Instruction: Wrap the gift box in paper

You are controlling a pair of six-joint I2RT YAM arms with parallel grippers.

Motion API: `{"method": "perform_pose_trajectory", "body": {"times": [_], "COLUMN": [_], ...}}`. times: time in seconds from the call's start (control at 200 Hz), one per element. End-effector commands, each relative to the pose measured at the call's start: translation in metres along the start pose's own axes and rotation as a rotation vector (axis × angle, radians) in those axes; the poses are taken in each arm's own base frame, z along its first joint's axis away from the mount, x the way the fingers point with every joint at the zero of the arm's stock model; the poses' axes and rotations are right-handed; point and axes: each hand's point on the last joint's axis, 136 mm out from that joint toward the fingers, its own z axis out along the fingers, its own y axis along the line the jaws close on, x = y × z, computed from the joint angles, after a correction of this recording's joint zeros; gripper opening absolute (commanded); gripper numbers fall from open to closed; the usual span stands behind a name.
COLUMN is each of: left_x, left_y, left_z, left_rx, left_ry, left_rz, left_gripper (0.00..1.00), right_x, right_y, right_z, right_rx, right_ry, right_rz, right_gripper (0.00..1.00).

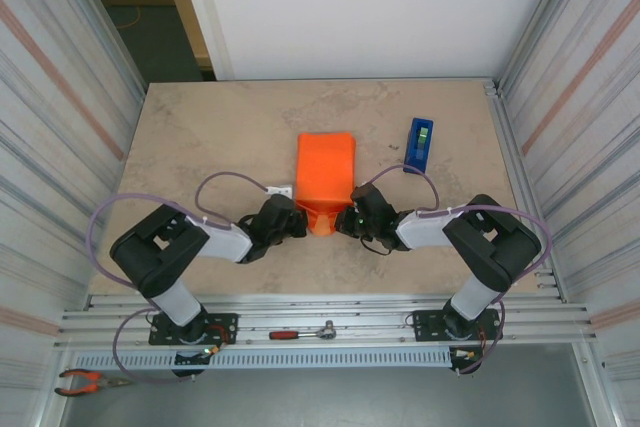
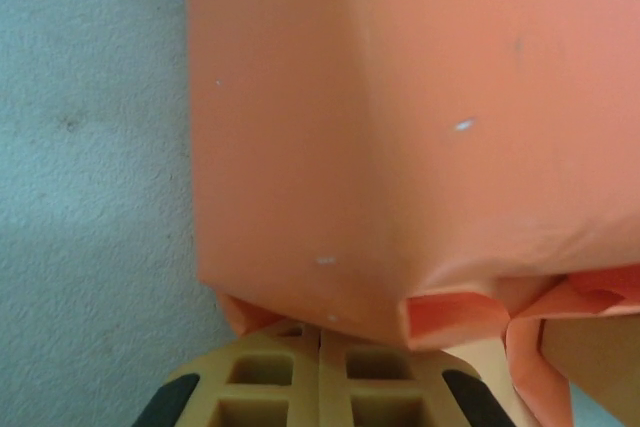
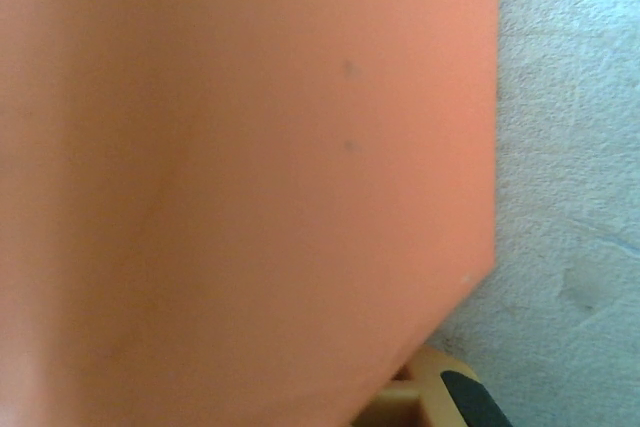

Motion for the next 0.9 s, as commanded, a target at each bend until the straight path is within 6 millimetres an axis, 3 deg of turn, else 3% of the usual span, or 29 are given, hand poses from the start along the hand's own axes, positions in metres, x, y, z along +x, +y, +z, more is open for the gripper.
{"method": "perform_pose_trajectory", "body": {"times": [0.0,0.165,0.456,0.892], "left_x": [-0.009,-0.001,-0.014,-0.019], "left_y": [0.002,0.004,-0.022,-0.036], "left_z": [0.007,0.008,-0.011,0.01], "left_rx": [-0.025,-0.025,0.012,0.028], "left_ry": [-0.037,-0.019,-0.044,-0.04], "left_rz": [0.016,0.018,0.067,0.08], "left_gripper": [0.0,0.0,0.0,0.0], "right_x": [0.034,0.035,0.035,0.035], "right_y": [-0.041,-0.042,-0.043,-0.041], "right_z": [0.005,0.004,0.004,0.003], "right_rx": [0.147,0.149,0.153,0.151], "right_ry": [0.118,0.116,0.121,0.119], "right_rz": [-0.011,-0.011,-0.011,-0.014], "right_gripper": [0.0,0.0,0.0,0.0]}}
